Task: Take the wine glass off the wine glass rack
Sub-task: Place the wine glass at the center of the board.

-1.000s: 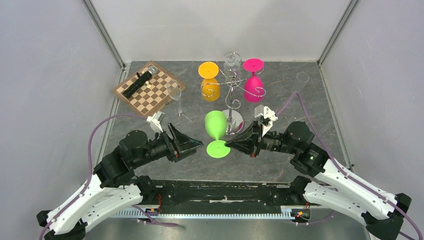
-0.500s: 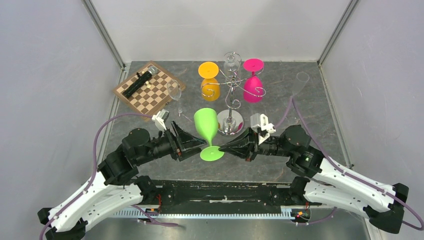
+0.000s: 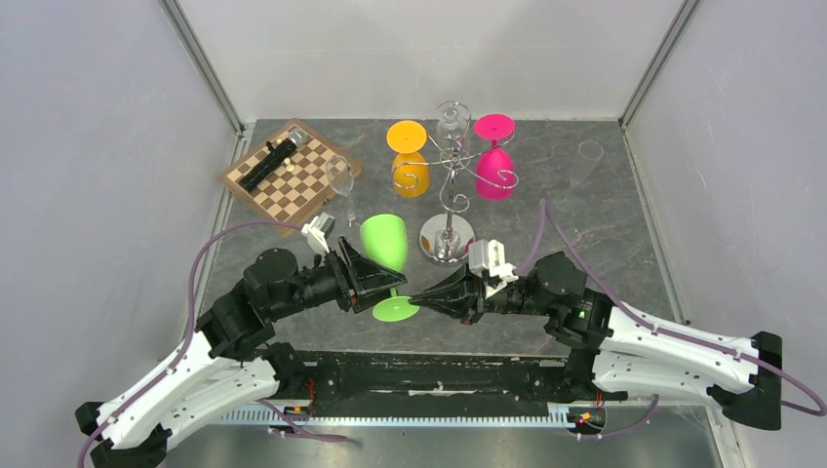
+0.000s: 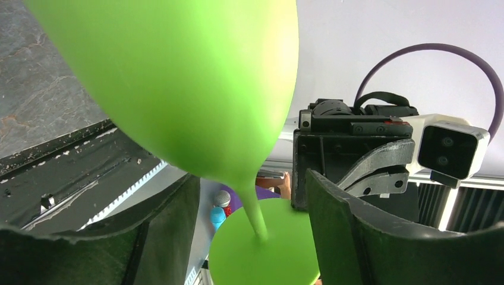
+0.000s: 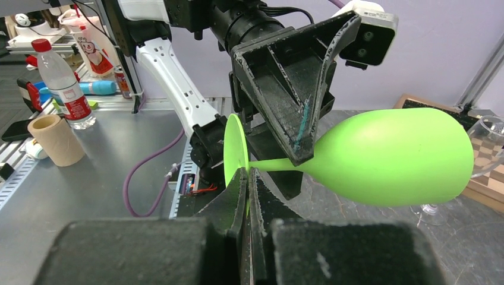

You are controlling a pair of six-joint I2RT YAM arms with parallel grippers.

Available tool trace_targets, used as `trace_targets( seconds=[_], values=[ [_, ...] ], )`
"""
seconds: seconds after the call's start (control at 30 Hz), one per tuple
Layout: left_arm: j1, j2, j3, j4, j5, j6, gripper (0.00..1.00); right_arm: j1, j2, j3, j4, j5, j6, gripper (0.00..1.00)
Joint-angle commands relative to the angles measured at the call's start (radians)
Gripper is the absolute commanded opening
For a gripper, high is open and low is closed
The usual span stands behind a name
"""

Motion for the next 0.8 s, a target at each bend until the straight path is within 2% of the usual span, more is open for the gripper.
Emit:
trace_targets(
  seconds=[0.0,0.3,0.53,0.63,0.77],
  values=[
    [-0.001,0.014,-0.004,0.067,0.044,-0.032,0.68,0.037,0.017,0.044,0.078,0.08,-0.068,0.0],
    [-0.001,0.021,-0.008,0.104,0.082,-0.028,0.47,0.096,0.031,0.038,0.102,0.167,-0.124,0.0],
    [-0.001,0.032,-0.008,0.138,0.117,-0.017,0.2,0.116,0.042,0.052,0.082,0.187,-0.136,0.0],
    [-0.001,0.037,-0.002,0.141,0.126,-0.009,0.05,0.121,0.036,0.05,0.07,0.189,-0.136,0.0],
    [-0.001,0.034,-0.003,0.147,0.137,0.002,0.02,0.124,0.021,0.056,0.041,0.19,-0.128,0.0]
  ],
)
